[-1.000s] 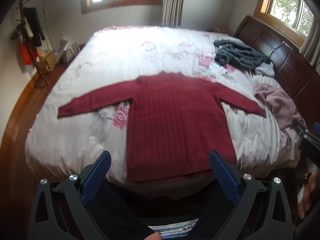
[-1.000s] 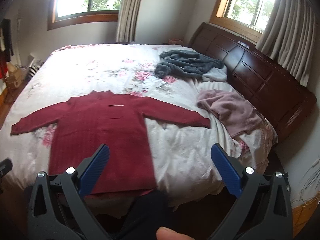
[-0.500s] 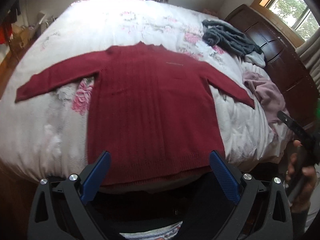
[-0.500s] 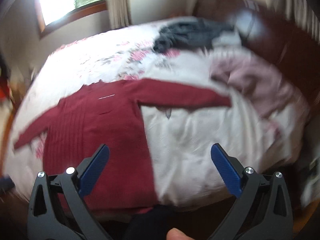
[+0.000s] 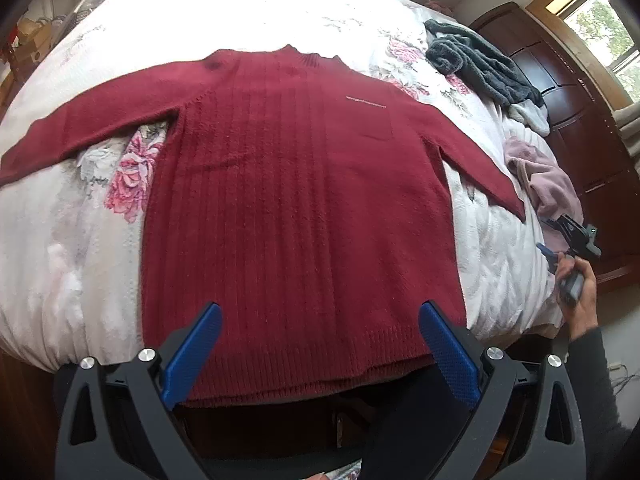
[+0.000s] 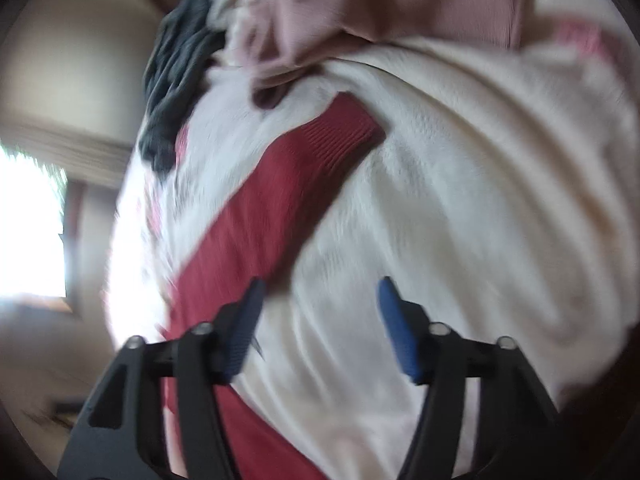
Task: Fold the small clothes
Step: 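Reach the right tool to the red sweater's sleeve cuff and grasp it, then lift the sleeve with the right tool and carry it across the sweater body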
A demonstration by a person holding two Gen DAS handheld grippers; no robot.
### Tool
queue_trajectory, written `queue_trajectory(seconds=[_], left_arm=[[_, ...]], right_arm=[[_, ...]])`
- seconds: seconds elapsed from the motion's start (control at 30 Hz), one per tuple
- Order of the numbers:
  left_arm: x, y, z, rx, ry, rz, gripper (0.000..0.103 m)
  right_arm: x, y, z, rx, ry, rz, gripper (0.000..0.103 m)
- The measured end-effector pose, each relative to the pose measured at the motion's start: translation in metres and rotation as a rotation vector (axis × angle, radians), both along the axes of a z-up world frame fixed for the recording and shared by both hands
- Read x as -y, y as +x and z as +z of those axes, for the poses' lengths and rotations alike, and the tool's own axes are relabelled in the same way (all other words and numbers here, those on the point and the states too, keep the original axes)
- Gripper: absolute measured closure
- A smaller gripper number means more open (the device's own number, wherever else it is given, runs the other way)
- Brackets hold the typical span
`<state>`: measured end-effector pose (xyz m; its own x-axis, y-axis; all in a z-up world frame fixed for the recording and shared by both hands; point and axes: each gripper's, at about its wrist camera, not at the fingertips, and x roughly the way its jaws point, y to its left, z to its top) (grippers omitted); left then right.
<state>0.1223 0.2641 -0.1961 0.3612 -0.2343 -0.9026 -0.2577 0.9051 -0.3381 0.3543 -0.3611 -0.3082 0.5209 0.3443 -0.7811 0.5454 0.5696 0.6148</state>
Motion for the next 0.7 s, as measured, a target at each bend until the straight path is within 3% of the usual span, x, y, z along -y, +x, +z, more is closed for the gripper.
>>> queue_trajectory(seconds=[0.07,0.2,0.43,0.63,0.7], left_arm=[[-0.001,0.005,-0.003,0.001,-0.005,0.004,0.004],[-0.003,0.011,-0.008,0.001,-0.007,0.009,0.004],[-0.014,0.019,-0.017,-0.006,-0.056,0.045,0.004],[-0.031,0.022,-0.028,-0.004,-0.164,0.101,0.004],[-0.036,0.022,-0.029,-0.005,-0.165,0.116,0.004]], right_arm=[[0.017,0.015,-0.021,0.022,0.107,-0.062,0.055],[0.040,0.041,-0.053,0.017,0.217,-0.178,0.059],[0.055,0.074,-0.079,0.018,0.252,-0.236,0.060],[0.059,0.090,-0.086,0.032,0.250,-0.251,0.060],[0.058,0.091,-0.088,0.034,0.234,-0.239,0.072]])
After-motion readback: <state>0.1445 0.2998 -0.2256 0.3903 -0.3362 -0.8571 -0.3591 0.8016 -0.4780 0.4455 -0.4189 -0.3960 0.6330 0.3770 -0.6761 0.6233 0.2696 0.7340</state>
